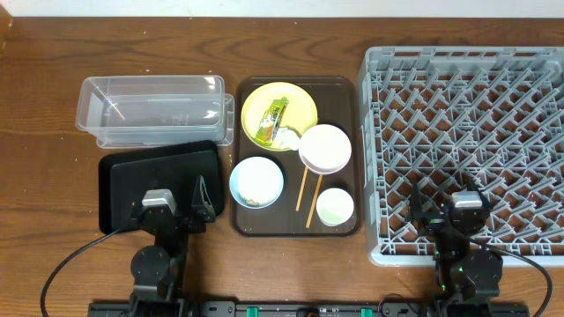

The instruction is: Sort waste into correct bins and load items into the dishwasher rack

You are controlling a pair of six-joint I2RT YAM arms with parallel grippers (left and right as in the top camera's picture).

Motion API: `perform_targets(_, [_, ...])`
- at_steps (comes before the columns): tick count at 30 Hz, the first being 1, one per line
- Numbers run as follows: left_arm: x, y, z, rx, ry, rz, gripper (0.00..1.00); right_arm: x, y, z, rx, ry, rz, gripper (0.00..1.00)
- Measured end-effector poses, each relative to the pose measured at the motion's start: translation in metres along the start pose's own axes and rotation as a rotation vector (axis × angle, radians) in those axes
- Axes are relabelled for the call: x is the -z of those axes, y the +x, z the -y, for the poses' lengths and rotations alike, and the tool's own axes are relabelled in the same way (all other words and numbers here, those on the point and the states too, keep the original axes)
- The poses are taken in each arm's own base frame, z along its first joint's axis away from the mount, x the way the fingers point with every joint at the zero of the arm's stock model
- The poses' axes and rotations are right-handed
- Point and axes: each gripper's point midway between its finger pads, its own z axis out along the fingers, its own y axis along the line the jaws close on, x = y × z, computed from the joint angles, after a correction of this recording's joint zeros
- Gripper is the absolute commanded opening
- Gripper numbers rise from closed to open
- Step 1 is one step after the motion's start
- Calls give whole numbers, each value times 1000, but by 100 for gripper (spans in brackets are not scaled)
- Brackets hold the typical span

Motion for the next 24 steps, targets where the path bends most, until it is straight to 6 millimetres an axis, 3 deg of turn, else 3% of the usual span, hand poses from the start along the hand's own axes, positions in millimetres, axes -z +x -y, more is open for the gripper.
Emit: perform_targets(24, [0,4,-1,-3,-9,-27,92,0,1,1,-17,4,-7,99])
